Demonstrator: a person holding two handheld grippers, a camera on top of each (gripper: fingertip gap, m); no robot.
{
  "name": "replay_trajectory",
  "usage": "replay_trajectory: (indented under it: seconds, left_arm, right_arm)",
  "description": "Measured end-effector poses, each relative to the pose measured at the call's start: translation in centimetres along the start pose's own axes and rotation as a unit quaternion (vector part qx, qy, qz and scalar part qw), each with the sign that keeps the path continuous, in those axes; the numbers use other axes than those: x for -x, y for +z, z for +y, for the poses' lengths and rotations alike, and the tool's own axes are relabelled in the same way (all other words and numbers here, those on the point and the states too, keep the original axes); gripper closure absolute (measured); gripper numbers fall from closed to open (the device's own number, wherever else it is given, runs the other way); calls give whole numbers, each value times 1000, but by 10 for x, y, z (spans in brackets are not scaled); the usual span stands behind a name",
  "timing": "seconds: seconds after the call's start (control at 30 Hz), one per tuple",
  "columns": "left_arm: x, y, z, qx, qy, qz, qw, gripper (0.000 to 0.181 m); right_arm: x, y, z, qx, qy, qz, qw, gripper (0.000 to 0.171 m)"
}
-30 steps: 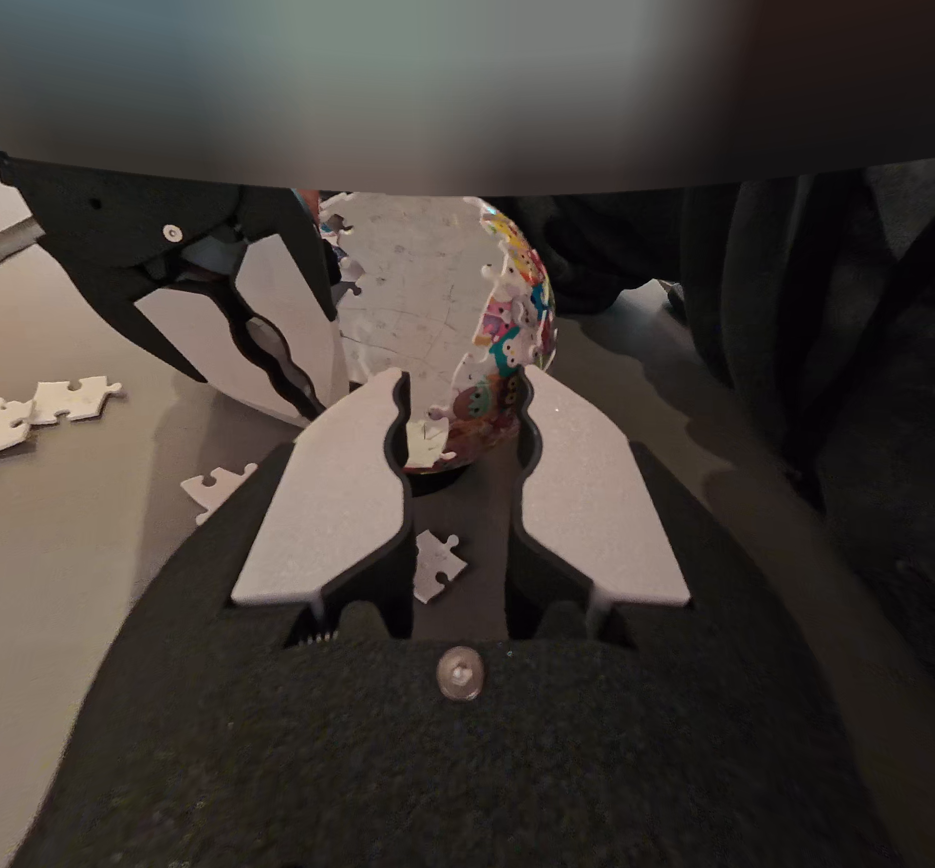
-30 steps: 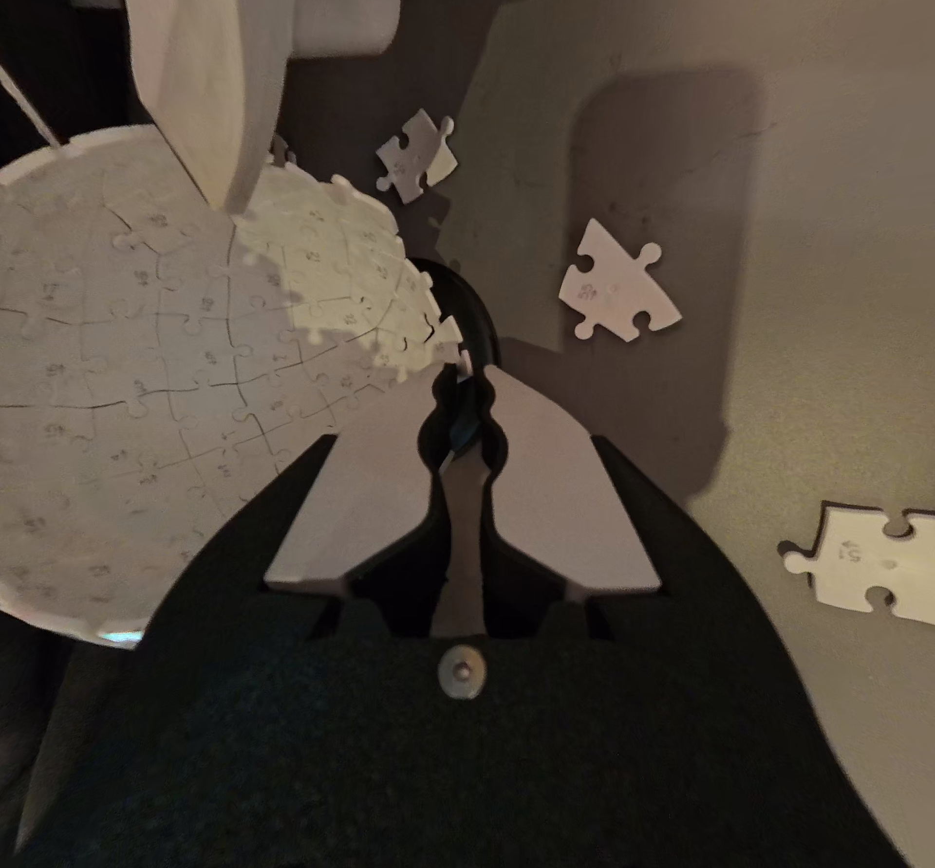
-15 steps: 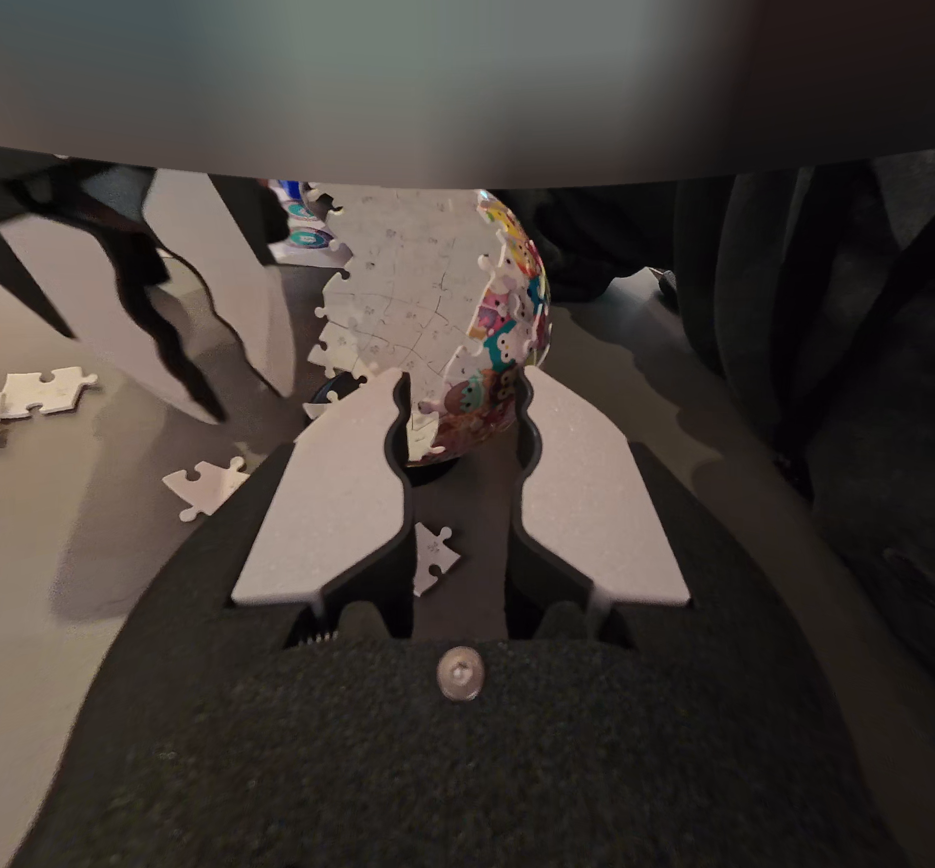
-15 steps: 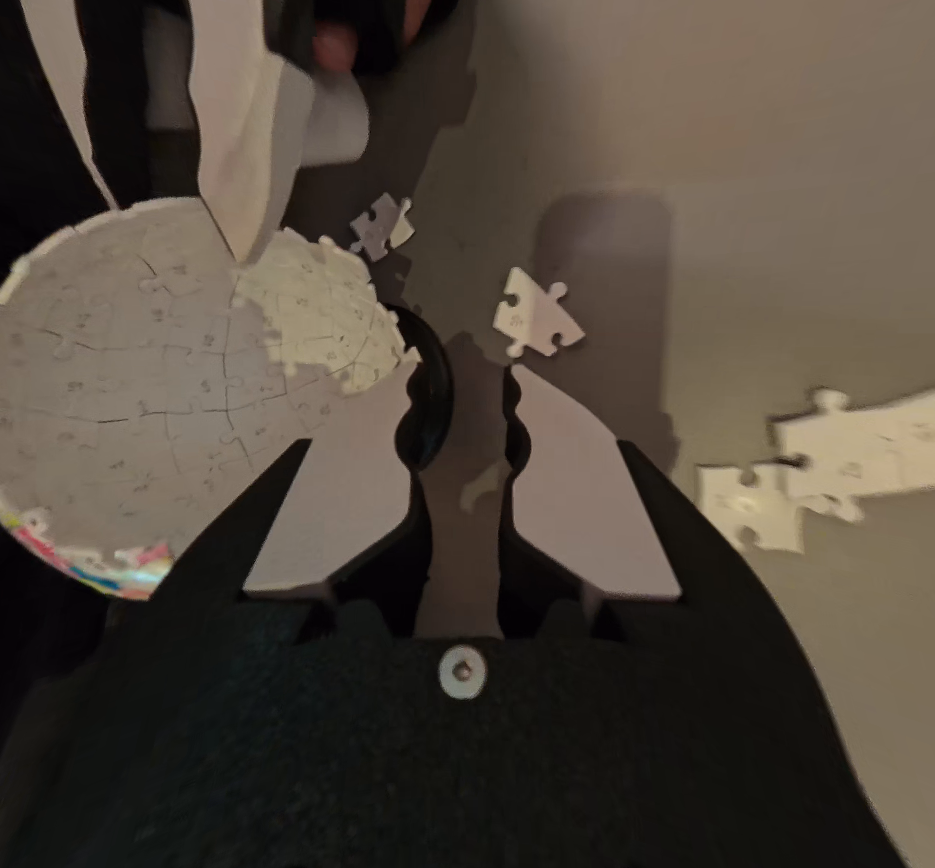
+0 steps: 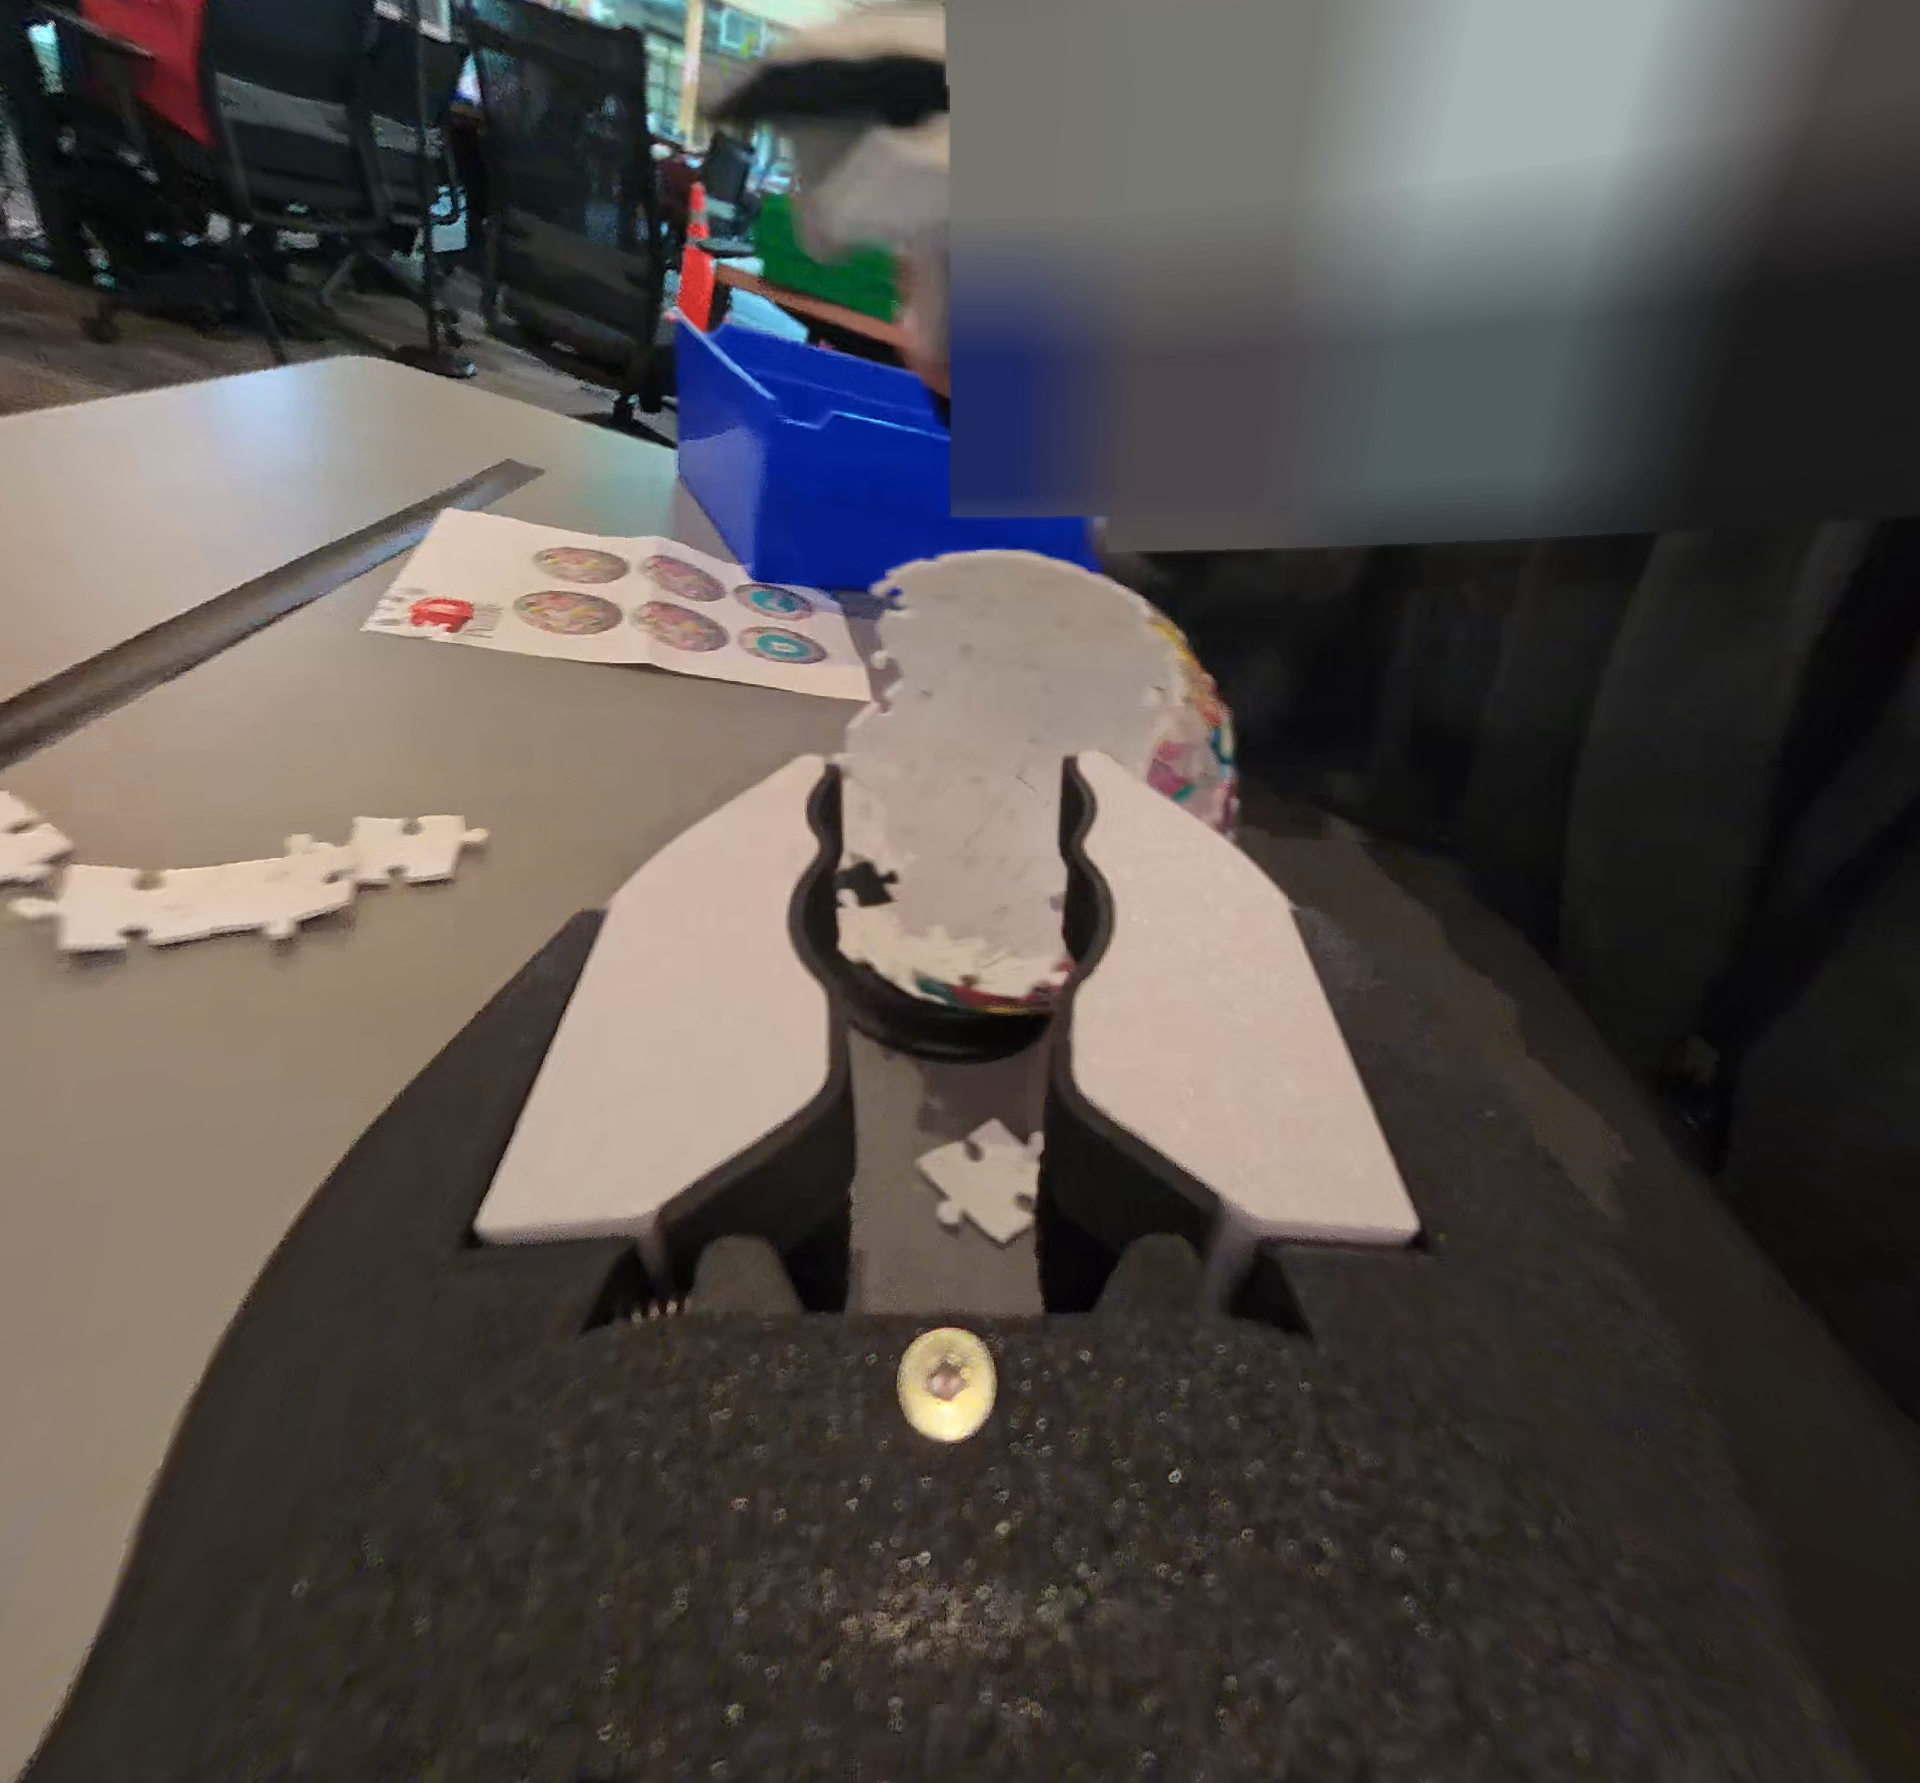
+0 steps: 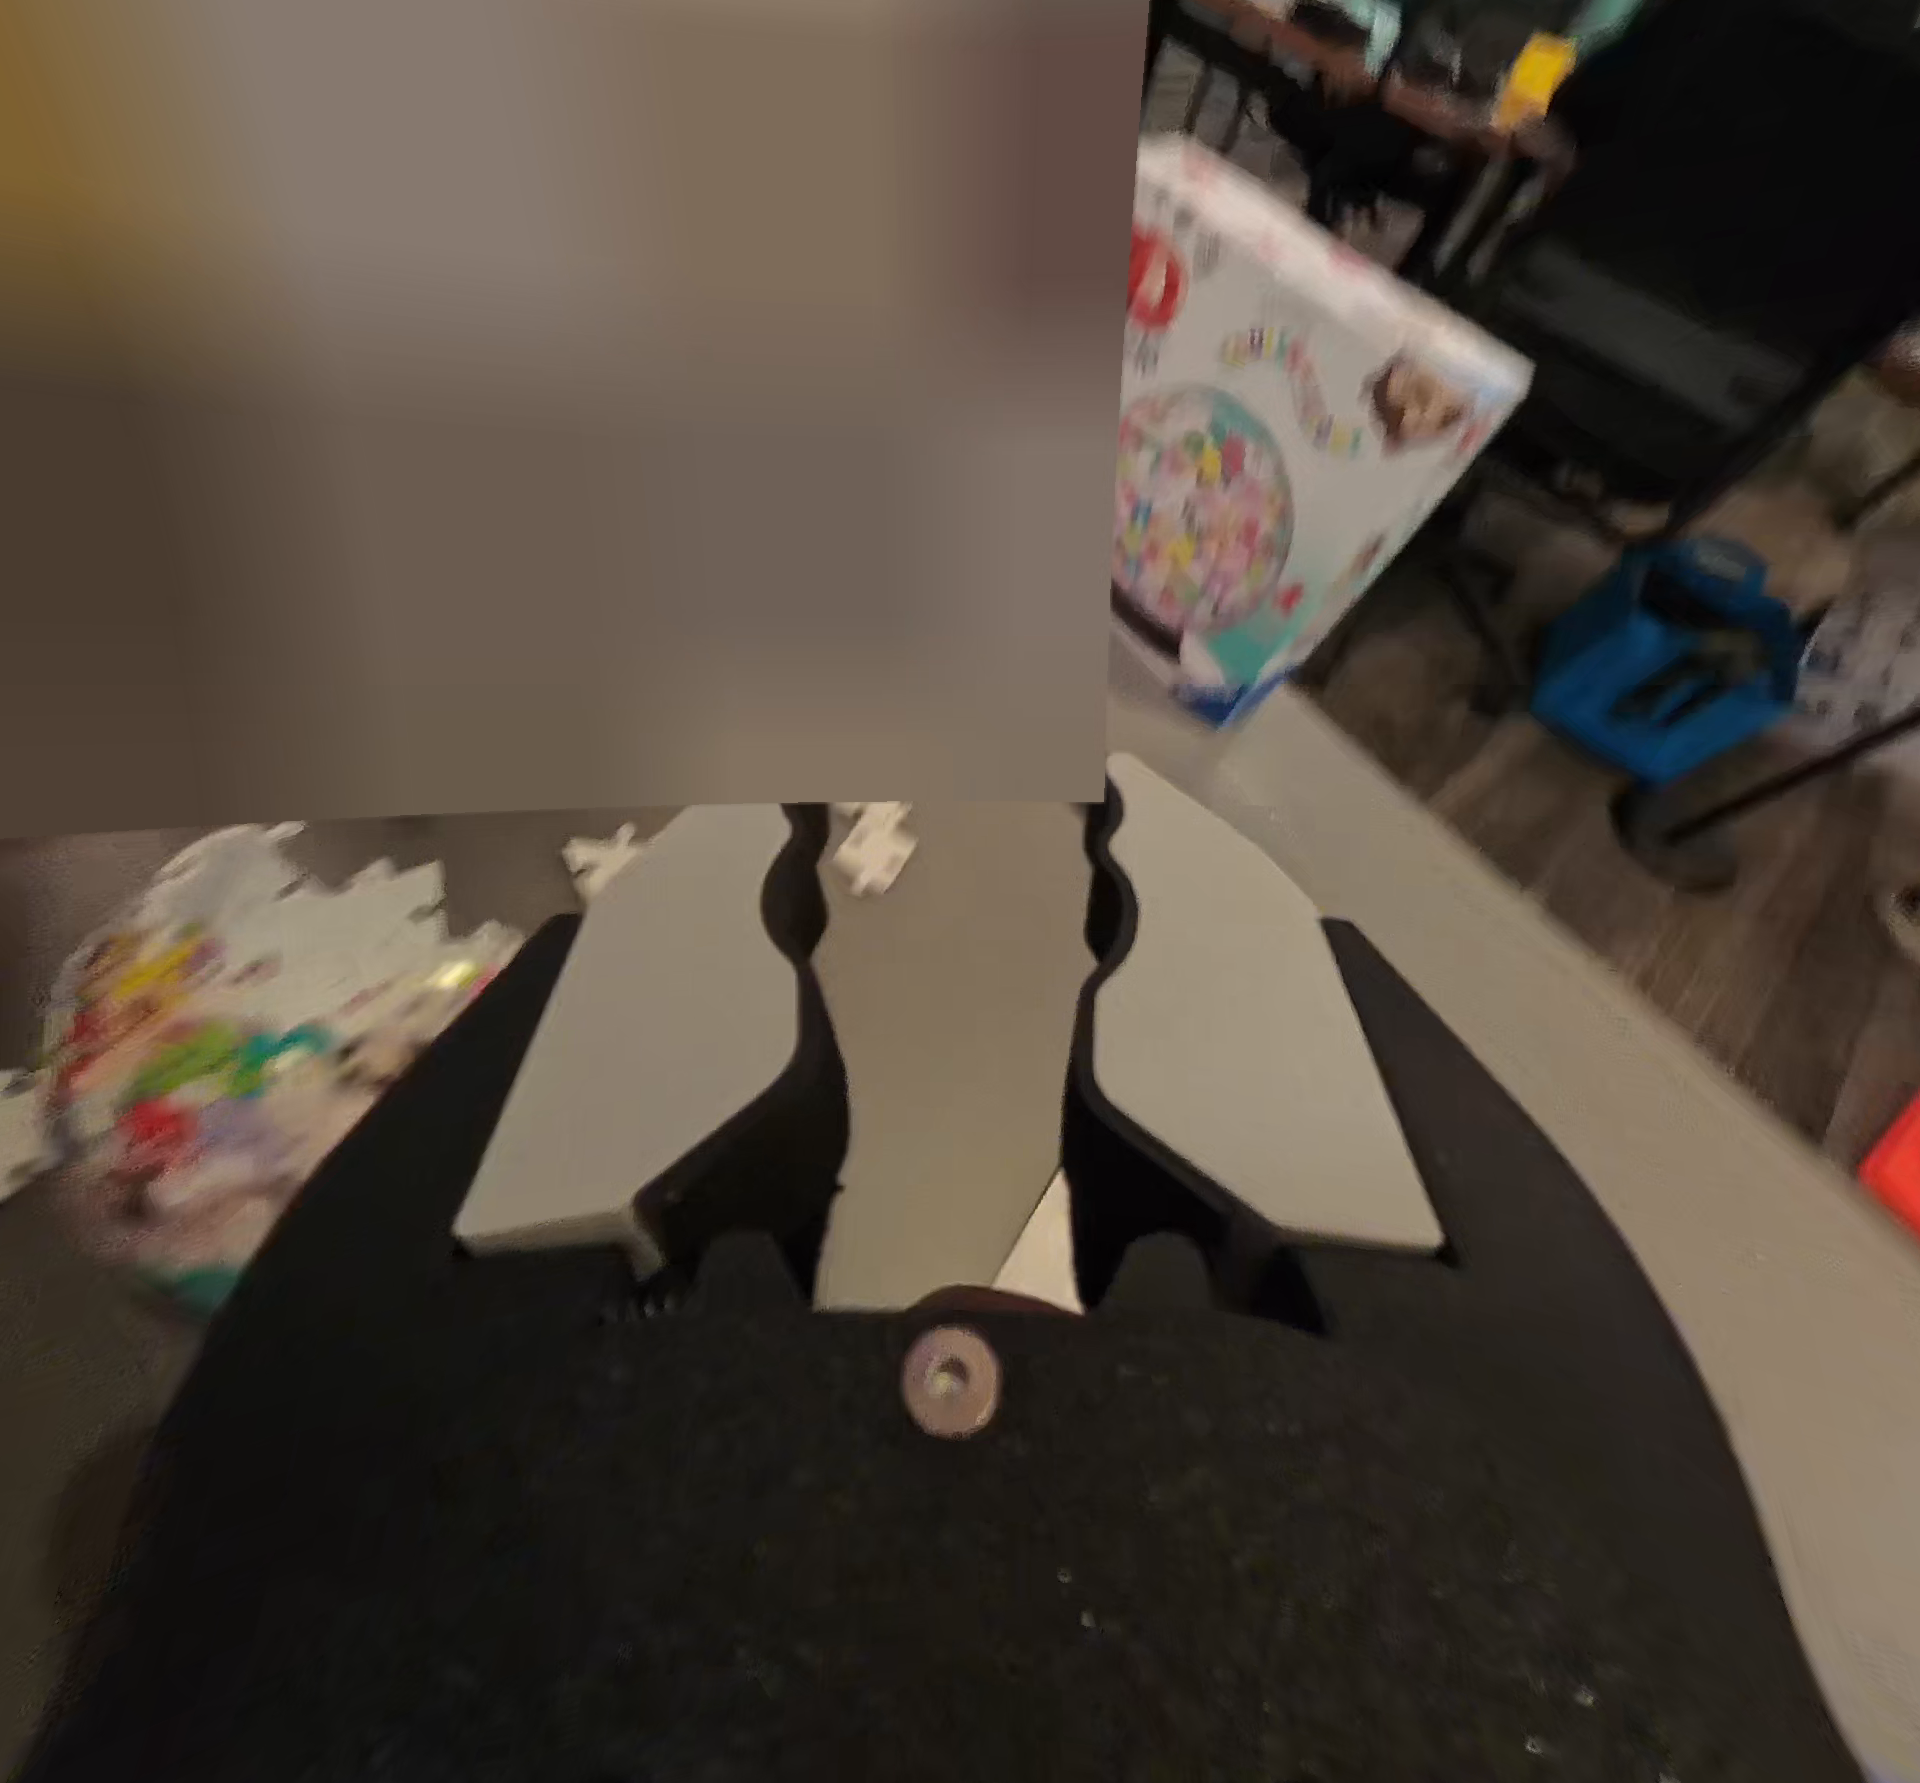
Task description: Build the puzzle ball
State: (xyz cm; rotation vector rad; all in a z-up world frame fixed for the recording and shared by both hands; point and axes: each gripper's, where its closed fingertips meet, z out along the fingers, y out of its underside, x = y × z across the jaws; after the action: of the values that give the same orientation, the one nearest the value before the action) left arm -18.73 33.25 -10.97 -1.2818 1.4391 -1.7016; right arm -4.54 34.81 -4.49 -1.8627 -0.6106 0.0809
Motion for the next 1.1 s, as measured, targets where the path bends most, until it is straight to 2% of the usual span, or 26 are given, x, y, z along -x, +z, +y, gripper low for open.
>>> replay_trajectory:
  seconds: [0.1,0.23,0.33,0.43,0.53,0.63,0.73,0.9,1.1]
  left_arm:
    - [12,9,-8,35,-20,17,999,142]
    - [17,29,3,118,-35,58,991,142]
    - [14,39,28,210,-30,87,973,145]
    - [15,46,36,233,-2,92,968,158]
    - [13,49,40,258,24,103,960,163]
    - [8,47,52,307,60,118,942,181]
    - [9,48,61,340,82,123,929,181]
    - [17,49,84,407,63,136,901,181]
    - [15,52,101,439,63,142,885,181]
  right_arm:
    - [44,-30,57,71,85,8,994,100]
    - [107,-56,106,86,200,9,976,98]
    - [141,-53,119,84,262,-15,961,85]
    - [147,-40,118,82,256,-11,963,77]
    - [148,-24,118,93,228,-6,969,66]
    - [152,-10,116,95,210,-10,973,62]
    - [153,-3,120,101,194,0,976,62]
    - [149,-4,121,92,185,13,978,64]
    - [145,-5,116,92,164,16,982,68]
